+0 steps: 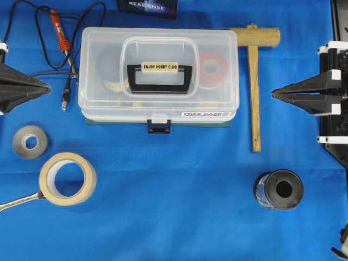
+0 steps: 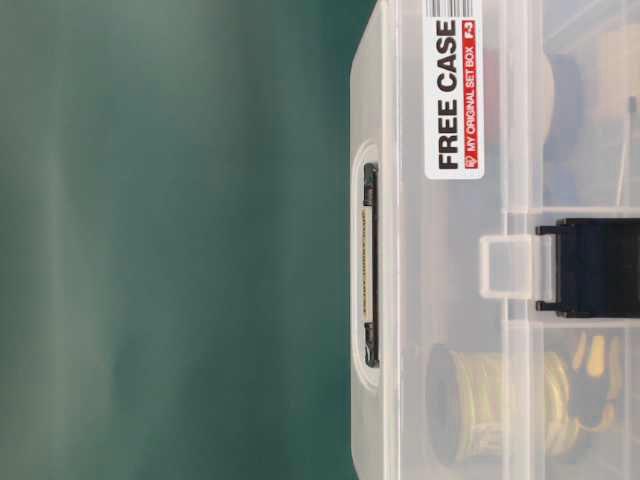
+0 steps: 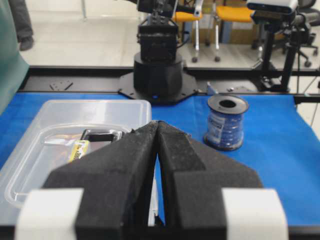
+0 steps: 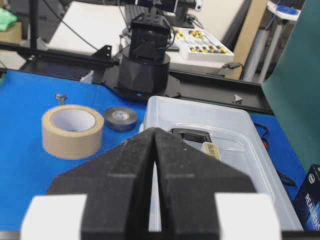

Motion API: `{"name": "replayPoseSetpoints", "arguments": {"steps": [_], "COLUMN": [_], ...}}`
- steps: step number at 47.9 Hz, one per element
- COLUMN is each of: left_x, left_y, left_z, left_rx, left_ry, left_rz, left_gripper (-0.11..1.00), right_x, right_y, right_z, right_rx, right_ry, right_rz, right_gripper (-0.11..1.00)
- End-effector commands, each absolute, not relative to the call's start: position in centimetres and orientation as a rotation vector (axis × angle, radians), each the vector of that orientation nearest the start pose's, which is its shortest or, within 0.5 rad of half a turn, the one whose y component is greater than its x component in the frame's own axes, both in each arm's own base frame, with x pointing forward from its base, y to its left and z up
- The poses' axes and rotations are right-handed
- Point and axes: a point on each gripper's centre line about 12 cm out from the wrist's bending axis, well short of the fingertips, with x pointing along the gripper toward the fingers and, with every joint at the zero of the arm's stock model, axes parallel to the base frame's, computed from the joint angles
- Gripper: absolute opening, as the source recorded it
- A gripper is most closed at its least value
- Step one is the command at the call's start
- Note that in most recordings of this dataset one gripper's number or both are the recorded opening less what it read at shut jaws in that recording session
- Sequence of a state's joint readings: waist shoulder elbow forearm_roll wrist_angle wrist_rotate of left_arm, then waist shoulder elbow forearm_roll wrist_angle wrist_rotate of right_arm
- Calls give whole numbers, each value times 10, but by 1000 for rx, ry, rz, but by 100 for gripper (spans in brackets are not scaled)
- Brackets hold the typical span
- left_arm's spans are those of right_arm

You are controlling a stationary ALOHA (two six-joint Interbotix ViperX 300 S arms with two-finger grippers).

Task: Open the tool box with both arms.
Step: 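Move both grippers inward to the front edge of the clear lid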

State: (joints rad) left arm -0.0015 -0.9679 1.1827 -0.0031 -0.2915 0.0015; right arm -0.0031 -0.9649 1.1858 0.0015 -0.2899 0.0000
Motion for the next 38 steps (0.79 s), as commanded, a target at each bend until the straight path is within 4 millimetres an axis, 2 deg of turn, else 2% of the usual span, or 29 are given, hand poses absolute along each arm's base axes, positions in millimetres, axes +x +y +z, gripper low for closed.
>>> {"name": "replayPoseSetpoints", "arguments": {"steps": [1,11,27,31,38], "left_x": [201,200,198,199,202], "left_y": [3,12,37,41,45], "left_z": [292,277,241,228,204], "left_rx": [-14,-20,-44,-52,-56], "left_ry": [-46,72,266,319,428], "left_rz": [18,62,187,206,218], "left_gripper": [0,0,2,15,60], "right_x": [202,204,210,212,218], "right_y": [-2,-13,-40,-46,-55], "right_z": [299,284,242,229,205], "right_rx": [-3,25,116,137,163], "right_ry": [-86,61,291,351,475], "right_rz": [-8,-65,-202,-231,-267], "right_gripper": [0,0,3,20,66]}}
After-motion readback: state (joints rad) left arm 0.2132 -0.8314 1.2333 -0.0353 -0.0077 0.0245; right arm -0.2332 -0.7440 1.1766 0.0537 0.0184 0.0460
